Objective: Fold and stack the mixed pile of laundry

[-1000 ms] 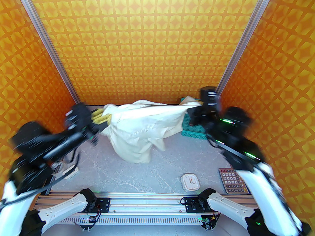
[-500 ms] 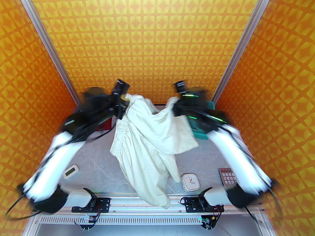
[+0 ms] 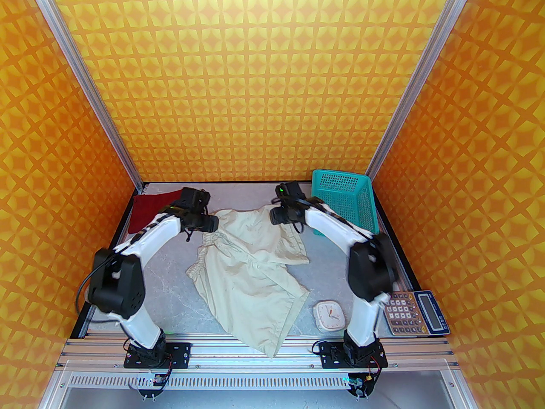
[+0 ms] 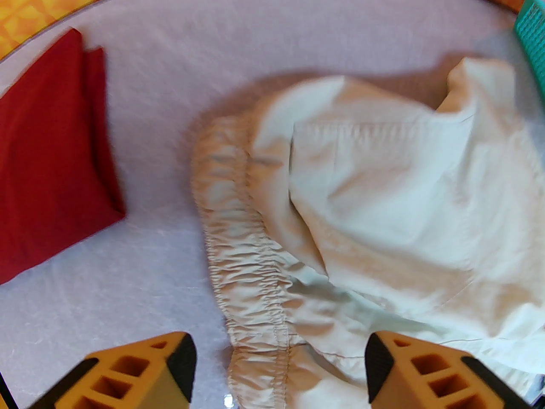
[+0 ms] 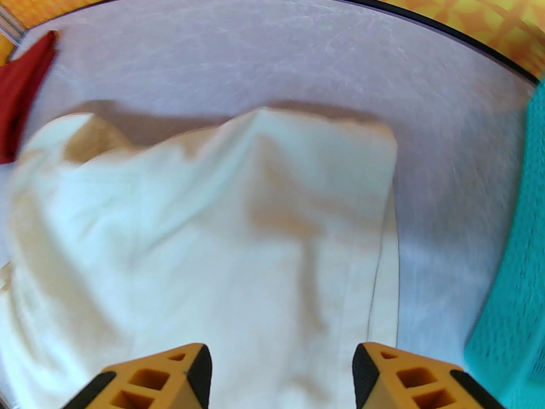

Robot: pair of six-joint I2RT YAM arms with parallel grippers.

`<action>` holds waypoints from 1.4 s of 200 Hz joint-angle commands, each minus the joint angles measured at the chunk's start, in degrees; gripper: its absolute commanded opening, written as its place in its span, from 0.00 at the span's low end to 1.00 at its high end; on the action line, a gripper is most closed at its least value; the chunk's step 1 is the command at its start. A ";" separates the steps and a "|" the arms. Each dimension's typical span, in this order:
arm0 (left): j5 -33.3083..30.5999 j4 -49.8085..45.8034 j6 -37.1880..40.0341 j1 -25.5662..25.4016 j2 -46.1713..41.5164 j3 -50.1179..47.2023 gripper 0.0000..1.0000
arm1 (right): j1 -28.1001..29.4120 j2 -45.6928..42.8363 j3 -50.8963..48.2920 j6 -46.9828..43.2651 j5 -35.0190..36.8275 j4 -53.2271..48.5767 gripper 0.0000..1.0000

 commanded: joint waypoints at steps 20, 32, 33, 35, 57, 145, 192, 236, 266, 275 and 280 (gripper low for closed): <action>0.51 -5.06 -10.14 3.02 -12.57 -14.75 0.77 | 8.51 -18.71 -17.85 8.76 -5.12 -1.79 0.63; 0.52 -4.86 -12.48 3.02 -14.85 -19.50 0.78 | 13.22 -21.53 -21.98 11.61 -5.66 -3.19 0.63; 0.53 -4.81 -12.67 3.02 -14.98 -19.97 0.78 | 13.61 -21.72 -22.37 11.87 -5.66 -3.35 0.63; 0.54 -4.55 -12.94 3.02 -15.25 -20.93 0.79 | 14.45 -21.97 -23.10 12.39 -5.66 -3.60 0.64; 2.17 0.42 -15.89 3.04 -17.04 -28.13 0.80 | 24.43 -23.76 -30.68 18.20 -4.79 -2.92 0.64; 1.38 3.67 -17.03 3.46 -15.79 -30.47 0.81 | 20.49 -8.44 -37.71 27.90 2.44 6.11 0.55; 0.16 1.51 -16.99 3.47 -16.96 -29.60 0.84 | 8.10 4.74 -22.03 22.73 0.22 8.16 0.54; 3.01 1.17 -18.39 2.10 -21.06 -33.28 0.80 | 6.80 0.09 -16.43 19.76 -3.69 0.58 0.61; 4.09 1.27 -19.84 -0.59 -21.62 -35.11 0.81 | 6.71 -14.70 -24.72 23.03 -4.00 -1.48 0.64; 4.11 2.61 -20.21 -1.67 -21.42 -36.11 0.81 | 6.56 -18.39 -27.70 24.07 -4.13 -2.24 0.65; 4.13 3.55 -20.60 -1.94 -21.18 -36.66 0.81 | 6.32 -20.30 -29.34 24.65 -4.51 -2.44 0.65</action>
